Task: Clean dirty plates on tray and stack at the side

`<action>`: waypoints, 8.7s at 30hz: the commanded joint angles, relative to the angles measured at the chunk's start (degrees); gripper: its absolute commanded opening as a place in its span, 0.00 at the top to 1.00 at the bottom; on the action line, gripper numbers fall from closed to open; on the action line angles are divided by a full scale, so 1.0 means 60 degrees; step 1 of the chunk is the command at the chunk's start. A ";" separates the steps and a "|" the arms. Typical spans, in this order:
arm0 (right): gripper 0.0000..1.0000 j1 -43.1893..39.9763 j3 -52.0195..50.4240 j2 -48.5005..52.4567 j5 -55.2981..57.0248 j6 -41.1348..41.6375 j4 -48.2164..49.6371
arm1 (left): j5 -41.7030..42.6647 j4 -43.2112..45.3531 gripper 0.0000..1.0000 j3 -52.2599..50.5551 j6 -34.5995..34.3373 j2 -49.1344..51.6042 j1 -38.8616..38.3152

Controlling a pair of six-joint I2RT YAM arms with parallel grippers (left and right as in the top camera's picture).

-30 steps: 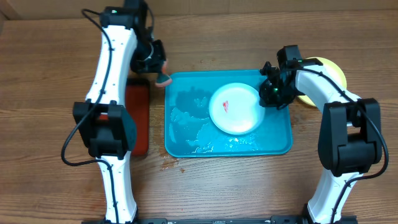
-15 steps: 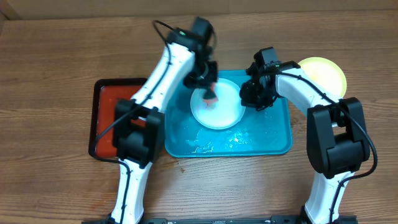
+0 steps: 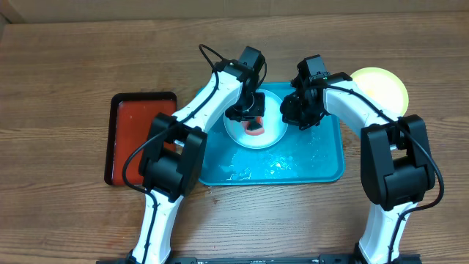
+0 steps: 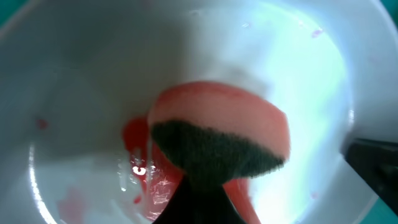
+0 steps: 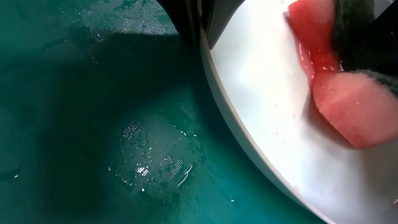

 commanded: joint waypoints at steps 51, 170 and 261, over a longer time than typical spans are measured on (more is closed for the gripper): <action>0.96 0.0033 -0.0080 0.0066 0.0277 0.0080 0.0025 | -0.3923 -0.3053 0.96 0.1789 -0.2044 -0.2051 0.1956; 0.96 -0.6655 0.0339 -0.2000 0.1617 -0.0375 -0.0160 | -0.1599 -0.1993 0.00 -0.0463 -0.1727 -0.3971 0.6681; 0.00 -0.1923 -1.2546 -1.9566 0.1056 -0.1708 0.6714 | -0.1599 -0.1993 0.00 -0.0463 -0.1727 -0.3971 0.6681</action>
